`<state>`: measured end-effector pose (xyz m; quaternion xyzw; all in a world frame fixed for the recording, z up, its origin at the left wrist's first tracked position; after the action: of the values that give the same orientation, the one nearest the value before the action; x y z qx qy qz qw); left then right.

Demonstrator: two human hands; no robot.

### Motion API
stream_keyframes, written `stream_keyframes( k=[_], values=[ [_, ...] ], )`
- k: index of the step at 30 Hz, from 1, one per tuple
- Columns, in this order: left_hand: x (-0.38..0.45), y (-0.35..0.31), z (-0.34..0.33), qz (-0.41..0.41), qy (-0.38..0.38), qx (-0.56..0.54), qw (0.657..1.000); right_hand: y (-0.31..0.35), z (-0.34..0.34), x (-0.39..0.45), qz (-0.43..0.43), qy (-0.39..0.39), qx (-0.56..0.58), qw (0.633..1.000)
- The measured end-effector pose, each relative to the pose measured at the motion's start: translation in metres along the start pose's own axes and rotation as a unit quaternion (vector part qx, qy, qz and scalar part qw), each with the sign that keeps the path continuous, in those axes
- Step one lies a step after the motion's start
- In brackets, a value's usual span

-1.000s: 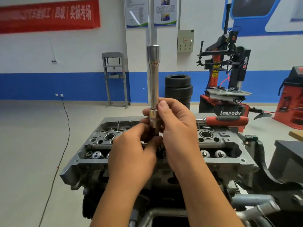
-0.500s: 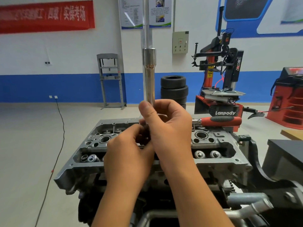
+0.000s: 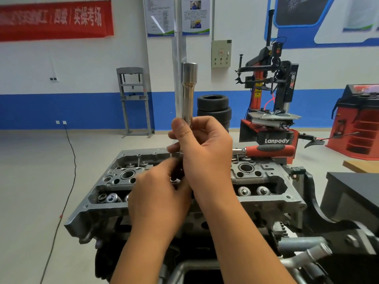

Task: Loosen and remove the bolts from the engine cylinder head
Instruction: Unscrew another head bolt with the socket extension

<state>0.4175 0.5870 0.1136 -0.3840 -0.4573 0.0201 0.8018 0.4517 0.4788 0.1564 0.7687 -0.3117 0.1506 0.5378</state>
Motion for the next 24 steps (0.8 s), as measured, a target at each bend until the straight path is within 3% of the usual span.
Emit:
stream_keyframes(
  k=[4,8,12,18,24],
  values=[
    [0.002,0.0,-0.001,-0.004,0.044,-0.056,0.997,-0.003,-0.01,0.002,-0.036,0.045,-0.005,0.998],
    [0.005,0.004,0.001,0.014,-0.004,-0.02,1.0,-0.004,-0.016,-0.002,-0.033,0.073,-0.005,0.997],
    [0.005,0.006,-0.001,0.02,-0.005,-0.003,1.0,-0.003,-0.01,-0.002,-0.018,0.075,0.011,0.997],
    [0.008,0.007,-0.005,0.021,0.095,-0.113,0.989,-0.003,-0.005,0.005,-0.042,0.058,-0.005,0.997],
    [0.008,0.006,0.0,0.049,0.017,-0.11,0.993,-0.001,-0.005,0.005,-0.061,0.071,0.025,0.995]
  ],
)
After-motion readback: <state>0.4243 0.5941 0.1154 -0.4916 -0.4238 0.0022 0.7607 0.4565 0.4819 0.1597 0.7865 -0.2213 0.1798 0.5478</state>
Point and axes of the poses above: each hand's wrist, its own x-axis towards the middle knuckle, its own z-axis out of the back of the hand, y = z × x, the point moved 6 cm from there along x, towards the middle knuckle, and after that the axes turned 12 degrees about -y, right-handed, at the moved point
